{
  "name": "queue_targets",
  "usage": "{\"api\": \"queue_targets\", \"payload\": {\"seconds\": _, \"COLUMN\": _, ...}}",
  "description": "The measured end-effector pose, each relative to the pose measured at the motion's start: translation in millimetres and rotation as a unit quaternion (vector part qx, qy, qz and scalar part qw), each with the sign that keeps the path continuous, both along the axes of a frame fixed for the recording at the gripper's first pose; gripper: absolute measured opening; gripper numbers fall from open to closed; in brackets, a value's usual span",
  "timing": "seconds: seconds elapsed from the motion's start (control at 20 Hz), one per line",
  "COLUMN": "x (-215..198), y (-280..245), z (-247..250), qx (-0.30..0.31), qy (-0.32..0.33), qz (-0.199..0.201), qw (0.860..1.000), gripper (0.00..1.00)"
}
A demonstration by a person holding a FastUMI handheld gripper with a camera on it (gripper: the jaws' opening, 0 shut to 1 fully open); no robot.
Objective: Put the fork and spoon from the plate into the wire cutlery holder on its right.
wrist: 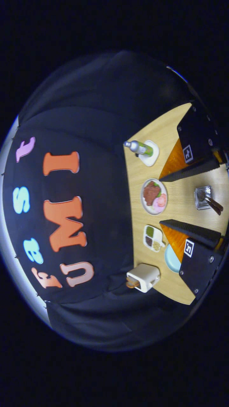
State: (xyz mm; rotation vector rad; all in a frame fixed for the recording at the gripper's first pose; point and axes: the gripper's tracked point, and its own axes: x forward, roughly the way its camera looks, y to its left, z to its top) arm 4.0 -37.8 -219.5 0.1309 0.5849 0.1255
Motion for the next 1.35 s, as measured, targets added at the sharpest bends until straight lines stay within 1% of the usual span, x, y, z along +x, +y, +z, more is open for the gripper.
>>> {"api": "queue_targets", "payload": {"seconds": 0.1, "x": 9, "y": -10, "z": 38, "qx": -0.013, "qy": -0.070, "qz": -0.007, "qw": 0.997, "gripper": 0.85}}
{"api": "queue_targets", "payload": {"seconds": 0.2, "x": 13, "y": -14, "z": 68, "qx": -0.014, "qy": -0.125, "qz": -0.012, "qw": 0.992, "gripper": 0.89}}
{"api": "queue_targets", "payload": {"seconds": 0.3, "x": 20, "y": -11, "z": 97, "qx": -0.021, "qy": -0.179, "qz": -0.013, "qw": 0.983, "gripper": 0.90}}
{"api": "queue_targets", "payload": {"seconds": 0.35, "x": 22, "y": -14, "z": 109, "qx": -0.027, "qy": -0.202, "qz": -0.017, "qw": 0.979, "gripper": 0.90}}
{"api": "queue_targets", "payload": {"seconds": 0.45, "x": 26, "y": -15, "z": 132, "qx": -0.026, "qy": -0.236, "qz": -0.023, "qw": 0.971, "gripper": 0.93}}
{"api": "queue_targets", "payload": {"seconds": 0.6, "x": 23, "y": -8, "z": 150, "qx": -0.006, "qy": -0.265, "qz": -0.019, "qw": 0.964, "gripper": 0.96}}
{"api": "queue_targets", "payload": {"seconds": 0.85, "x": 28, "y": 6, "z": 169, "qx": 0.032, "qy": -0.305, "qz": -0.012, "qw": 0.952, "gripper": 0.96}}
{"api": "queue_targets", "payload": {"seconds": 0.95, "x": 27, "y": 6, "z": 180, "qx": 0.033, "qy": -0.331, "qz": -0.013, "qw": 0.943, "gripper": 0.96}}
{"api": "queue_targets", "payload": {"seconds": 1.05, "x": 25, "y": 8, "z": 183, "qx": 0.022, "qy": -0.343, "qz": -0.014, "qw": 0.939, "gripper": 0.96}}
{"api": "queue_targets", "payload": {"seconds": 1.35, "x": 20, "y": 24, "z": 175, "qx": 0.005, "qy": -0.336, "qz": -0.030, "qw": 0.941, "gripper": 0.96}}
